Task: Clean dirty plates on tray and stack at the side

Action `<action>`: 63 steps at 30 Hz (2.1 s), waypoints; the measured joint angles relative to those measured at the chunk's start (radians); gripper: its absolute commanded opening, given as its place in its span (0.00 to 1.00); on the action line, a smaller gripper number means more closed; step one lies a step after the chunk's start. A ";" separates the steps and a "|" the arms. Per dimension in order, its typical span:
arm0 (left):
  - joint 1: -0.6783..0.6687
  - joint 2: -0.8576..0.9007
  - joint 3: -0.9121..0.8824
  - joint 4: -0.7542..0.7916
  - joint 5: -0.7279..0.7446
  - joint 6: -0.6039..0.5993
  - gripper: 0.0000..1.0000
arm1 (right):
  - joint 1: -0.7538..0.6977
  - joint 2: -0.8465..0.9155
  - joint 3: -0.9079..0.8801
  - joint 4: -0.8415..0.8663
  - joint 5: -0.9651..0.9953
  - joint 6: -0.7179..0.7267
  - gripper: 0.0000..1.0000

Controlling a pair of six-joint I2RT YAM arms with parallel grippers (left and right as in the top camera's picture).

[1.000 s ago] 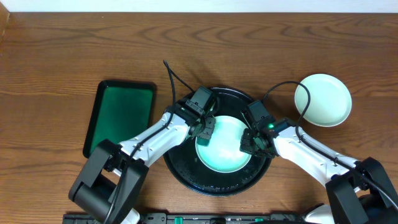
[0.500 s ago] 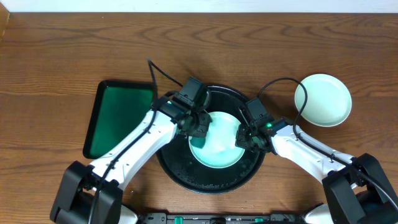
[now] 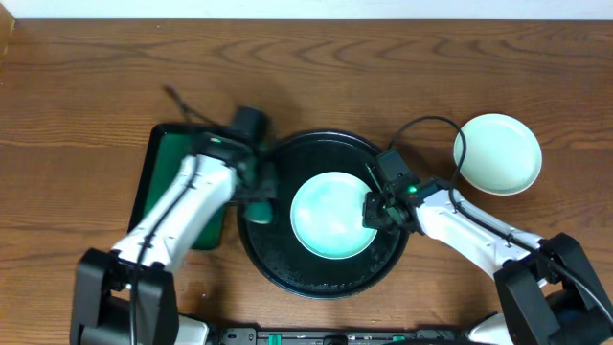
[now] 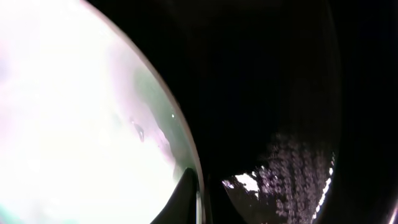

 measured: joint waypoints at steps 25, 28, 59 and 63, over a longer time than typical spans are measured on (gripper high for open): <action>0.245 0.027 0.001 -0.109 -0.022 -0.013 0.07 | 0.221 -0.156 0.282 -0.321 0.423 -0.412 0.01; 0.245 0.050 0.001 -0.109 -0.022 -0.013 0.07 | 0.265 -0.156 0.303 -0.356 0.513 -0.423 0.01; 0.245 0.053 0.001 -0.115 -0.014 -0.010 0.07 | 0.595 -0.158 0.431 -0.566 1.394 -0.632 0.01; 0.245 0.053 0.001 -0.116 -0.014 -0.010 0.07 | 0.608 -0.158 0.431 -0.566 1.427 -0.644 0.01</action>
